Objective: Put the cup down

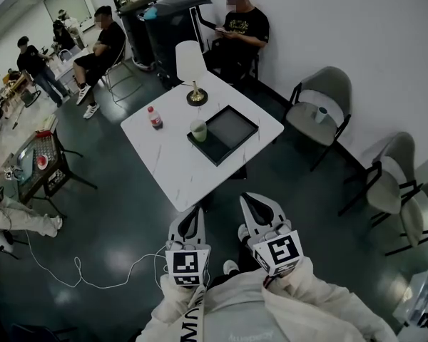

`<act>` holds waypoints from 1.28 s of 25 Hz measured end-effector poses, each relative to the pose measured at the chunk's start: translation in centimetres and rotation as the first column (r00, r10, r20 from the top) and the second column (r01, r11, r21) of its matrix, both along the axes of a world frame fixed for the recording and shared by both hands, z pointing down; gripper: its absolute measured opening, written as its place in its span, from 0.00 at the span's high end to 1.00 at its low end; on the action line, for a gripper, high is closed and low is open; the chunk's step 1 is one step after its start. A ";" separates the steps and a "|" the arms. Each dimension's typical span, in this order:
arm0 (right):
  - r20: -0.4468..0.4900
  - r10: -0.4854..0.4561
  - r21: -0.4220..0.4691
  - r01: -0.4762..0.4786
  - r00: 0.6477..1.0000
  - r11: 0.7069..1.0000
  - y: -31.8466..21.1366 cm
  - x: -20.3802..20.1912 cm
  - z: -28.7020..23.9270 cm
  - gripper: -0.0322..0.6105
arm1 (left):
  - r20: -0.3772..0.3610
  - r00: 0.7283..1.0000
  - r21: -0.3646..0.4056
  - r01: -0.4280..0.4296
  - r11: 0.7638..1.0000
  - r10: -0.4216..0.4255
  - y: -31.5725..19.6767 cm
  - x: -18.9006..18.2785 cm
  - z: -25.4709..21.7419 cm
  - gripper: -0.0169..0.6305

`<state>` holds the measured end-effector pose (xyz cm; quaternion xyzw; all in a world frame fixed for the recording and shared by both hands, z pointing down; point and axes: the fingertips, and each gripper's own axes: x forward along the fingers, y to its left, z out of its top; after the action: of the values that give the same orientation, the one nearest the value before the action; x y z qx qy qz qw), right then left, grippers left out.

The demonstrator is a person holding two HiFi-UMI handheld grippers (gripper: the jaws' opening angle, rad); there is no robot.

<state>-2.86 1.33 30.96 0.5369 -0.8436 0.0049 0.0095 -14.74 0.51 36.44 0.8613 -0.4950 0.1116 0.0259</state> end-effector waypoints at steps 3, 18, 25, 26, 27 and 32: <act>0.003 0.013 -0.002 -0.013 1.000 1.000 0.2 0.5 -0.3 0.94 | 0.005 1.000 -0.007 -0.007 1.000 0.007 0.4 0.1 -0.1 0.96; 0.024 0.008 -0.070 -0.006 1.000 0.998 0.8 1.7 1.3 0.94 | -0.024 0.995 0.021 -0.094 0.995 0.095 1.2 3.2 -0.8 0.96; 0.053 -0.006 -0.079 0.010 0.999 0.997 0.3 3.4 1.3 0.94 | -0.024 0.996 -0.008 -0.080 0.997 0.080 0.7 5.2 -0.5 0.96; 0.053 -0.011 -0.077 0.015 0.999 0.997 0.2 3.7 1.2 0.94 | -0.023 0.997 -0.008 -0.078 0.997 0.078 0.6 5.6 -0.6 0.96; 0.053 -0.015 -0.075 0.019 0.998 0.997 0.1 4.0 1.1 0.94 | -0.022 0.997 -0.007 -0.075 0.997 0.075 0.5 5.9 -0.7 0.96; 0.052 -0.039 -0.061 0.042 0.998 0.997 -0.6 5.3 0.6 0.94 | -0.011 0.999 0.002 -0.047 0.999 0.047 0.0 7.4 -1.0 0.96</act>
<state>2.46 0.78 31.60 0.5189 -0.8537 0.0445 0.0047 -7.31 0.47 35.44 0.8733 -0.4747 0.1069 0.0255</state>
